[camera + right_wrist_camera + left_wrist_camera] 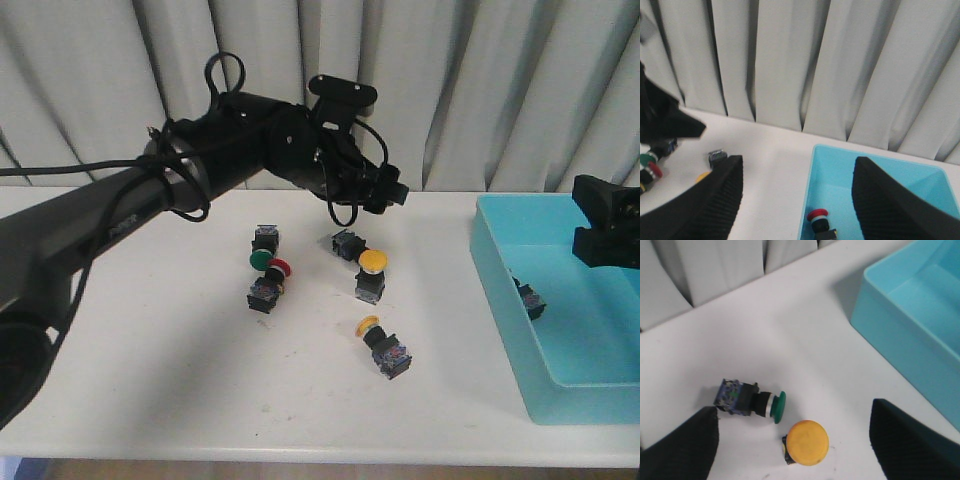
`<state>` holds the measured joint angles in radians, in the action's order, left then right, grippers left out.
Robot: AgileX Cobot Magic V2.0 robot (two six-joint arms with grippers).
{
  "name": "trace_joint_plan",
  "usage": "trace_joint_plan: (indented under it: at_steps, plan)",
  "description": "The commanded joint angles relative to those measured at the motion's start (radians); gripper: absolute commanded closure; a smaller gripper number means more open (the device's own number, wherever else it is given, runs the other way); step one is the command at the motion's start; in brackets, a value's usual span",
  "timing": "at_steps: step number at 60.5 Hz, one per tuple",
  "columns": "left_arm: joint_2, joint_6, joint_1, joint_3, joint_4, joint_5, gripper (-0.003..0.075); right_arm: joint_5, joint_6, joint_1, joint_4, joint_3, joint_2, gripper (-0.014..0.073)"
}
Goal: Pick red and yellow buttons and place in box
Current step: 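Grasp the yellow button with the left gripper and lift it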
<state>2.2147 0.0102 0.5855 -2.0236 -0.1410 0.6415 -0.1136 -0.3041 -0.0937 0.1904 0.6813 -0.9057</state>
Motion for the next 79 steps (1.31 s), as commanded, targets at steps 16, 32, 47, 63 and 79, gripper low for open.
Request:
trace_joint_plan:
  at_steps: [16, 32, 47, 63, 79]
  plan:
    - [0.063, -0.099, 0.026, -0.053, -0.082, -0.105, 0.0133, 0.125, -0.001, -0.002, 0.055, 0.015, 0.017, 0.0123]
    - [0.115, -0.099, 0.037, -0.052, -0.084, -0.107, 0.0134, 0.123, 0.000, -0.002, 0.064, 0.015, 0.017, 0.0123]
    - [0.134, -0.098, 0.039, -0.051, -0.081, -0.097, 0.0134, 0.120, 0.000, -0.002, 0.084, 0.015, 0.017, 0.0123]
    - [0.164, -0.097, 0.039, -0.051, -0.085, -0.092, 0.0219, 0.120, 0.000, -0.002, 0.084, 0.015, 0.017, 0.0123]
    - [0.167, -0.097, 0.039, -0.067, -0.085, -0.105, 0.0589, 0.114, -0.002, -0.002, 0.084, 0.015, 0.017, 0.0123]
